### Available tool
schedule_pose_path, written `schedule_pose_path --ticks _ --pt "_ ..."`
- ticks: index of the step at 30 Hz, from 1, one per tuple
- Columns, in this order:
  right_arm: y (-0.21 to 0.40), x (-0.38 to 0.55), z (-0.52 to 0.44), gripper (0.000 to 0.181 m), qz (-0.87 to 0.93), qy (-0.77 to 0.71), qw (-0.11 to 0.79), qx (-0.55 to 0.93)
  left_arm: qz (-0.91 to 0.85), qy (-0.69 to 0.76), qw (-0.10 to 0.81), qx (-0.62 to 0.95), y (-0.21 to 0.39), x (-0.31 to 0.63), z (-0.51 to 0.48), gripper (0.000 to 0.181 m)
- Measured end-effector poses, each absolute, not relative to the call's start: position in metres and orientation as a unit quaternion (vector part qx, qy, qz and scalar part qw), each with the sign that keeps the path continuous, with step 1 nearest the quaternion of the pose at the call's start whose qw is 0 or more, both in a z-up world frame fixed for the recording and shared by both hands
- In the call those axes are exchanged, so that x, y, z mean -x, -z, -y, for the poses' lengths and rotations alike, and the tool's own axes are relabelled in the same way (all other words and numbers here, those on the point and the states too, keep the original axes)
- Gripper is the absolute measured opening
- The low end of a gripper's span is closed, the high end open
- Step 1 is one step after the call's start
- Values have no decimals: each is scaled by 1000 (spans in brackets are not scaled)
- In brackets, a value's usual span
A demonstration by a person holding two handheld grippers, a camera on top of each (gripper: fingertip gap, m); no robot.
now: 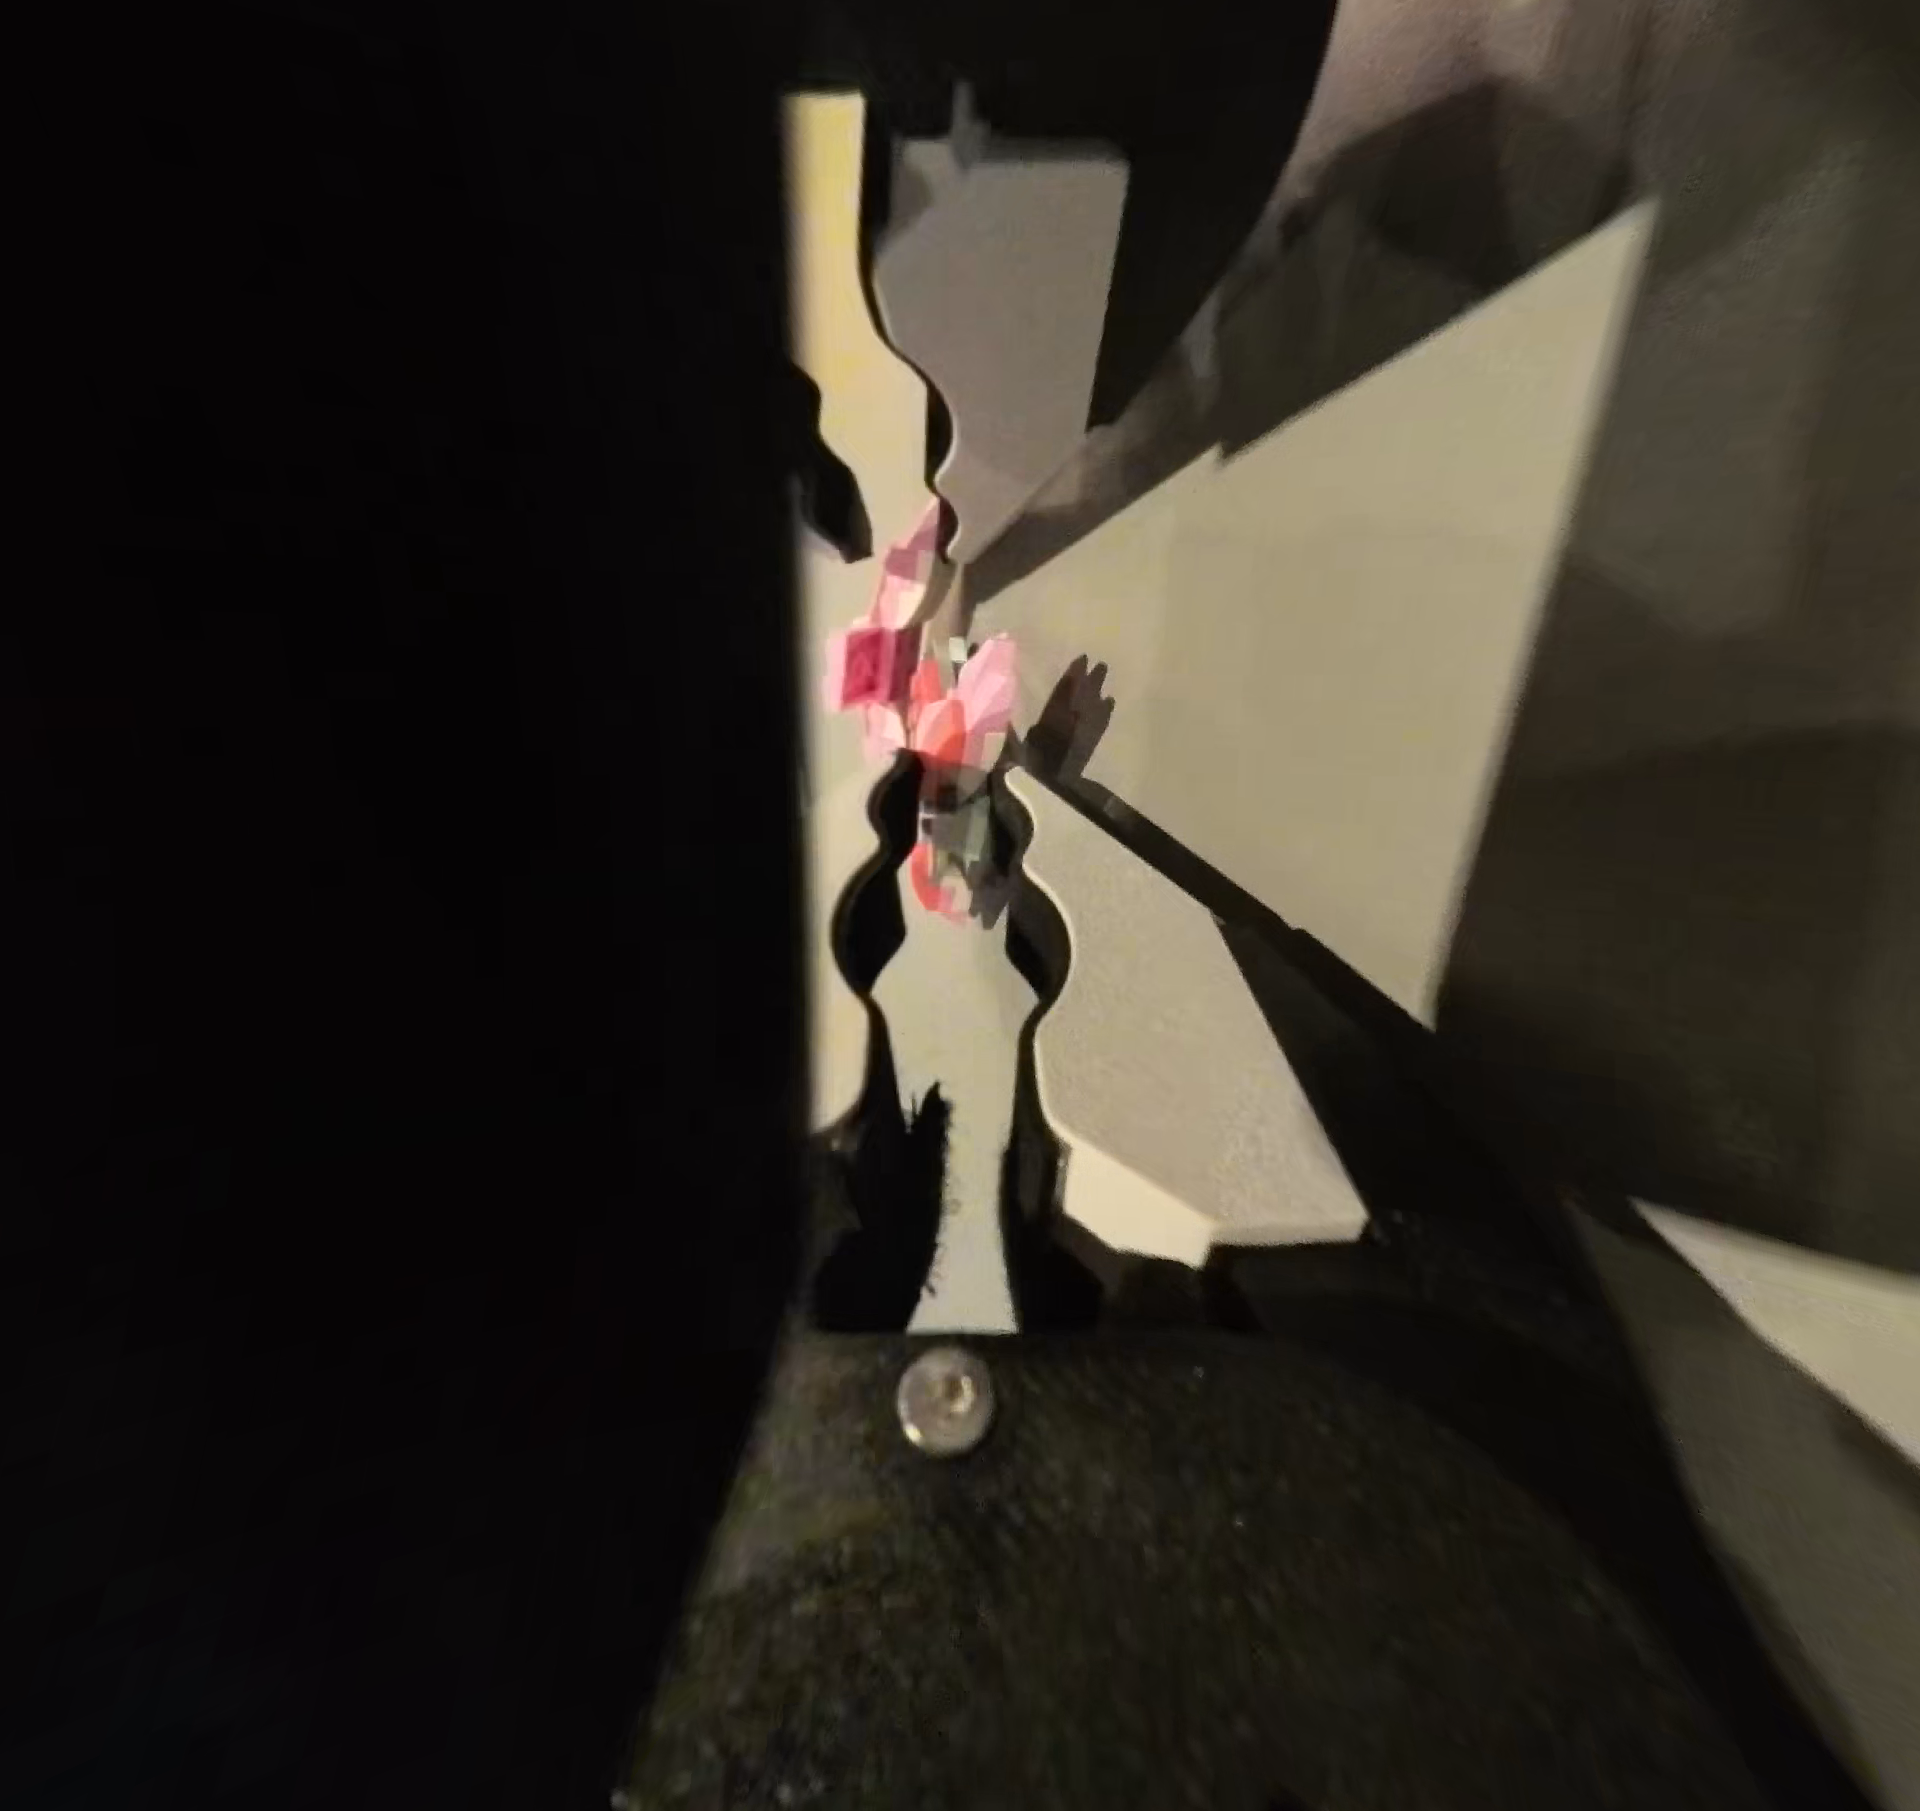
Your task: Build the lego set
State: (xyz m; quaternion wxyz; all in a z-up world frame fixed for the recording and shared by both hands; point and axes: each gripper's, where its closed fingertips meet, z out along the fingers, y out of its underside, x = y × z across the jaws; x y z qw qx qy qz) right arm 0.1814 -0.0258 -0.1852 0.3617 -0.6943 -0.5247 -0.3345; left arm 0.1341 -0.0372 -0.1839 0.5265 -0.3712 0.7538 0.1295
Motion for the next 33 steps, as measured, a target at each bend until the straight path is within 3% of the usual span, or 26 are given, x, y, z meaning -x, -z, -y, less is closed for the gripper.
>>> schedule_pose_path --ticks 1,7,13,18,21,25,29,33 --pt "185 -180 26 16 531 327 363 692 -754 -129 527 370 184 -134 37 11" --pt "183 -172 31 24 564 221 381 699 -759 -122 528 362 184 -132 36 13" --pt "177 -184 23 40 399 -87 396 822 -763 -122 529 351 183 -128 32 13" --pt "187 -184 24 21 350 -201 379 833 -761 -97 527 366 182 -125 29 13" --pt "189 -188 20 4 363 -163 392 830 -759 -86 526 375 181 -123 27 13" --pt "177 -208 10 3 435 30 427 792 -762 -87 523 372 181 -121 27 13" --pt "173 -217 19 4 584 289 384 654 -768 -90 523 357 182 -123 33 13" --pt "187 -206 42 13 670 319 326 586 -773 -93 524 344 182 -124 37 13"
